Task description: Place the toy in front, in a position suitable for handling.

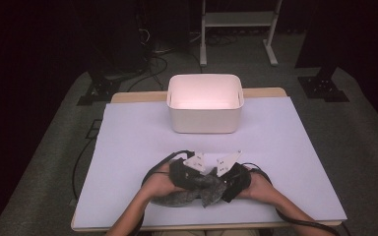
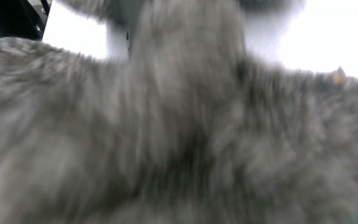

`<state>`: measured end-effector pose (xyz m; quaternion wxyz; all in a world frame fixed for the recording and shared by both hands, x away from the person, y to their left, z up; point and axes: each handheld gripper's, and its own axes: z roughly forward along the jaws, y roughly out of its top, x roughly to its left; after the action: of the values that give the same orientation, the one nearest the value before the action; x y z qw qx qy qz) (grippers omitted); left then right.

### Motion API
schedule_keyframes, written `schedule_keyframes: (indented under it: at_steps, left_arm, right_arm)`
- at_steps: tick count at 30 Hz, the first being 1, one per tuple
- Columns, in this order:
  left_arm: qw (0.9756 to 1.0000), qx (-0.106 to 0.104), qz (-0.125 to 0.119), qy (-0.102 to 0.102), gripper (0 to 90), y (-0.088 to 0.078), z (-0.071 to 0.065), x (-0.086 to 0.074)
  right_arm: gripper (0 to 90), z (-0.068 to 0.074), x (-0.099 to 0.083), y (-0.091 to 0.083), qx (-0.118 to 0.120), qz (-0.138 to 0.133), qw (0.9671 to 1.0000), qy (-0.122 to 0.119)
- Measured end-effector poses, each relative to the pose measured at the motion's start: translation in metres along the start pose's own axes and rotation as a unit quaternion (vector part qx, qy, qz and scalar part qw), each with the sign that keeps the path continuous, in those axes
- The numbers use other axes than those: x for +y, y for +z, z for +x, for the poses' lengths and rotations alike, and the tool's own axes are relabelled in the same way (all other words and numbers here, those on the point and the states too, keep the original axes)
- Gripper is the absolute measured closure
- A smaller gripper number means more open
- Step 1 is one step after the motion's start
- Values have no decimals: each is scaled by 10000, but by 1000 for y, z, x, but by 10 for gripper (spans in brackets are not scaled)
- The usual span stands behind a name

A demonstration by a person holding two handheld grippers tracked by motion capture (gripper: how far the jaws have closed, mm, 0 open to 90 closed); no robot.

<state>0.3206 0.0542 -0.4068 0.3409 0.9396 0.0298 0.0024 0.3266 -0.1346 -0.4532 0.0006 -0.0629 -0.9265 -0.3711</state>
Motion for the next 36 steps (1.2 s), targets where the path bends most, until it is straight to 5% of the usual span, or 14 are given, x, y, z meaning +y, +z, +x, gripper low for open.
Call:
schedule_keyframes:
  at_steps: [6, 12, 17, 25, 30, 33, 36]
  left_arm:
    - [10000, -92, 28, 14, 755, 14, 4, 8]
    - [10000, -21, 59, 28, 755, 6, 3, 2]
    - [9999, 47, 1, -141, 756, -10, 1, -13]
    - [9969, 450, 548, -355, 756, -41, 1, -49]
    - [9949, 551, 540, -647, 755, -56, 4, -68]
    - [9951, 448, 470, -739, 672, -55, 4, -67]
    - [9959, 391, 111, -807, 511, -53, 4, -62]
  right_arm:
    - [215, 0, -1, 0, 12, -21, 10000, 42]
    - [217, 1, 0, 0, -1, 53, 10000, -22]
    - [217, 1, 0, -1, -32, 88, 9999, -64]
    - [216, 1, -1, -1, -41, 68, 9999, -80]
    - [214, 0, -2, 0, -35, 33, 10000, -67]
    - [212, 1, -2, 0, -52, 30, 10000, -59]
    - [211, 1, -2, 0, -60, 16, 10000, -45]
